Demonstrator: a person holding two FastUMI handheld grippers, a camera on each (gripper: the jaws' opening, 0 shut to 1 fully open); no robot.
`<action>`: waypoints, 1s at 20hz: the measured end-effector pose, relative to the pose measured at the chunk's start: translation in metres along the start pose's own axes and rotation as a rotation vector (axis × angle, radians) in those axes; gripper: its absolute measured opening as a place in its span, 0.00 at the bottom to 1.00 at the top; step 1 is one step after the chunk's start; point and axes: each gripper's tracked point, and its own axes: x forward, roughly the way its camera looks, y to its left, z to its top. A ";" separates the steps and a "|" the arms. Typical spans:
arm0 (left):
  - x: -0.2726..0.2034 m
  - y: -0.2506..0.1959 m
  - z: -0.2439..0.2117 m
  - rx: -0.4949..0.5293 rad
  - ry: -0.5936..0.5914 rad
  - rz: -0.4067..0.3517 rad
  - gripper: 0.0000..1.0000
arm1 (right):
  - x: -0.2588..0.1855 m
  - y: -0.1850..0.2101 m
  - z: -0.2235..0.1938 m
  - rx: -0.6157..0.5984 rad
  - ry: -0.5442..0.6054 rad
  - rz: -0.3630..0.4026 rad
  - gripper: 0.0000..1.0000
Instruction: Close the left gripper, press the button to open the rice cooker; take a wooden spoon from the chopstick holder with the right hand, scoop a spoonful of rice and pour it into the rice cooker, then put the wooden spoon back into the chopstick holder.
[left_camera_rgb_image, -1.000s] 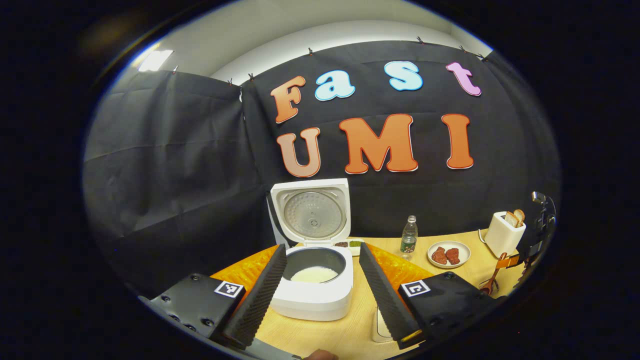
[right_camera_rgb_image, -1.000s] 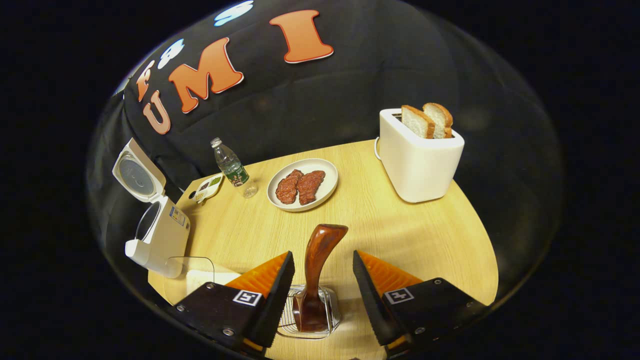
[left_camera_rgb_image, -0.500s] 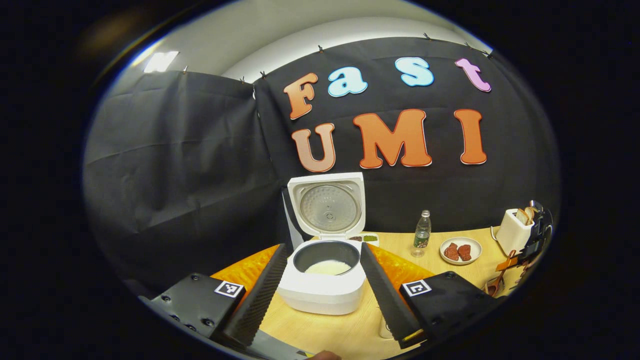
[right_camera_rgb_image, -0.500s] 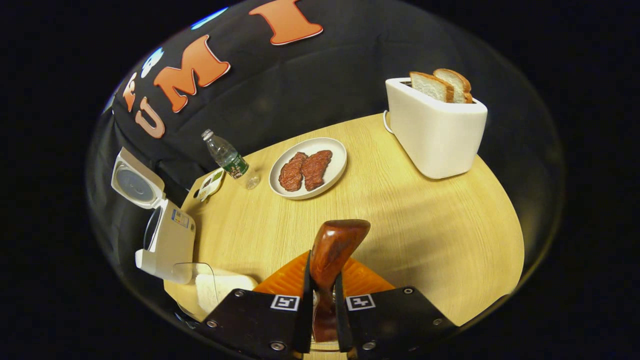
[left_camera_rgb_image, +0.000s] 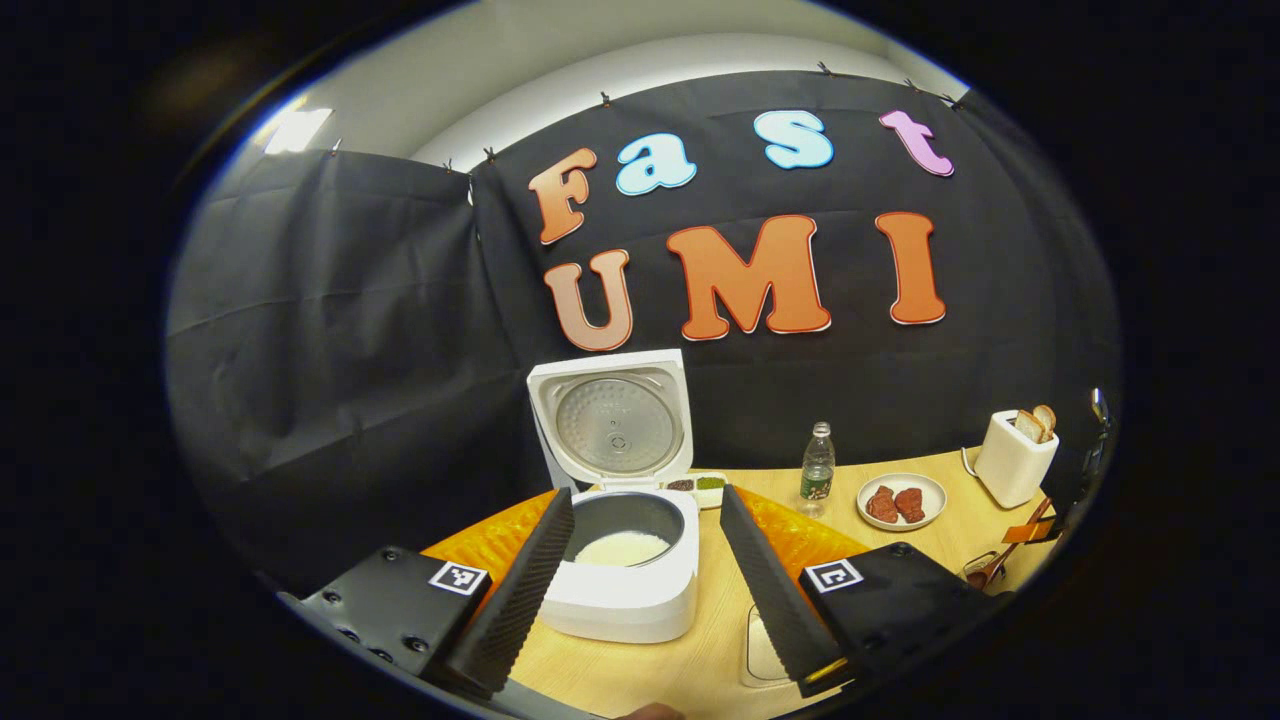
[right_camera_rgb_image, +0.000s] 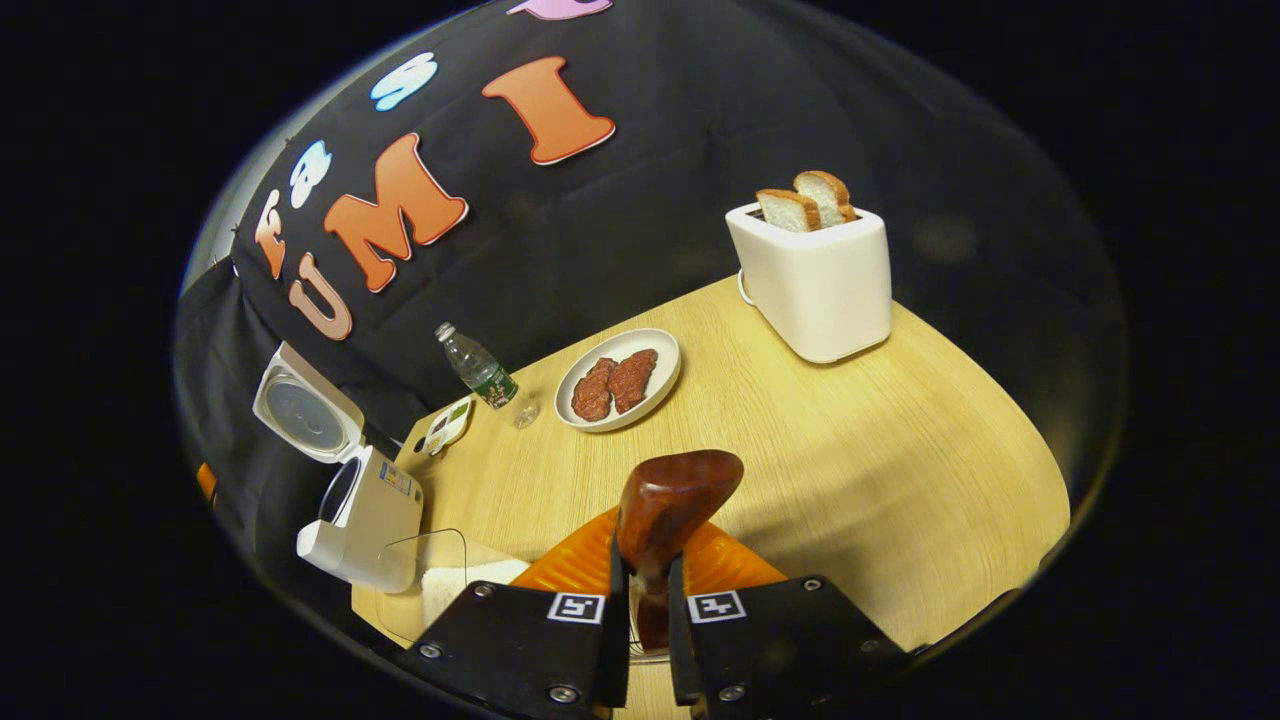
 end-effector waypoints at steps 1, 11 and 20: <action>0.004 -0.002 0.001 0.000 -0.003 -0.011 1.00 | -0.002 -0.001 -0.002 0.000 -0.014 -0.007 0.16; 0.021 0.039 0.021 -0.037 -0.077 -0.016 0.96 | -0.042 0.044 0.061 -0.044 -0.203 -0.060 0.07; 0.034 0.096 0.015 -0.087 -0.084 0.046 1.00 | -0.059 0.189 0.055 -0.188 -0.205 0.162 0.07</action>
